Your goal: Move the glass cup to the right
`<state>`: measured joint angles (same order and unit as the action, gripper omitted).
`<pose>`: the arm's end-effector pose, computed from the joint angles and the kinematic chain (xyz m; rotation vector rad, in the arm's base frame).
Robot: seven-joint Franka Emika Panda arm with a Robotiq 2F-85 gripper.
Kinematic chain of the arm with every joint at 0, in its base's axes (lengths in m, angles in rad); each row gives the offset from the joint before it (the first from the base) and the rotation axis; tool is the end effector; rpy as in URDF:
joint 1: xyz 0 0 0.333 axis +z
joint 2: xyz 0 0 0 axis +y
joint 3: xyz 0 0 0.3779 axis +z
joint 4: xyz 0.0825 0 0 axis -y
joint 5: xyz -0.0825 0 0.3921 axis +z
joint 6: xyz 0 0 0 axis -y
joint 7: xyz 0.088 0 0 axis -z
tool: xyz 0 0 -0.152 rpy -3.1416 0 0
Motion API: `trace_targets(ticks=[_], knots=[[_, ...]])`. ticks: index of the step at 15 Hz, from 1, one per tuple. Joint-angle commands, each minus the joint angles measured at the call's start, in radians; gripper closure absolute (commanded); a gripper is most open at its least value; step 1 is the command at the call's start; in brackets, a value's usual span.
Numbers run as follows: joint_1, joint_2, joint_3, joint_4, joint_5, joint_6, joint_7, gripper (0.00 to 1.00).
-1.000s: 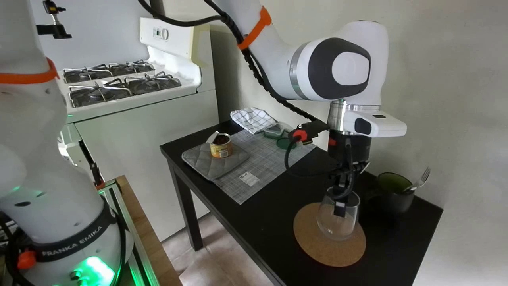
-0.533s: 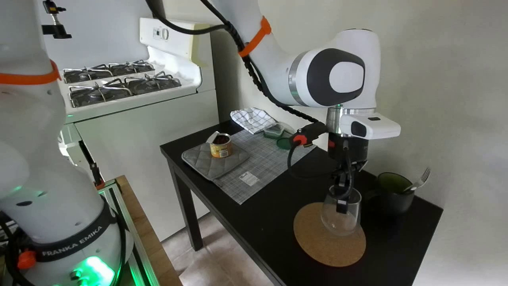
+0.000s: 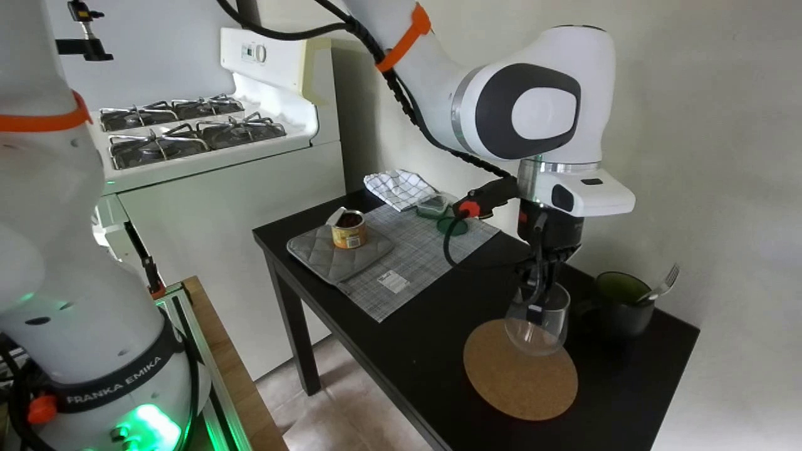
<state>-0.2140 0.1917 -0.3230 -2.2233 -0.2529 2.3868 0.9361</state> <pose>0.4768 -0.2941 0.3025 2.3327 -1.7393 0.0336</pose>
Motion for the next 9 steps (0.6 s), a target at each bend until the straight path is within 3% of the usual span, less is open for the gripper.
trace_targets(ticks=[1, 2, 3, 9], knots=[[-0.011, -0.084, -0.01, -0.059, 0.049, -0.036, -0.005, 0.99], [-0.007, -0.022, -0.007, -0.017, 0.024, -0.012, -0.001, 0.99], [-0.01, -0.029, -0.007, -0.019, 0.024, -0.015, -0.001, 0.96], [-0.004, -0.016, -0.008, -0.02, 0.019, -0.013, 0.006, 0.99]])
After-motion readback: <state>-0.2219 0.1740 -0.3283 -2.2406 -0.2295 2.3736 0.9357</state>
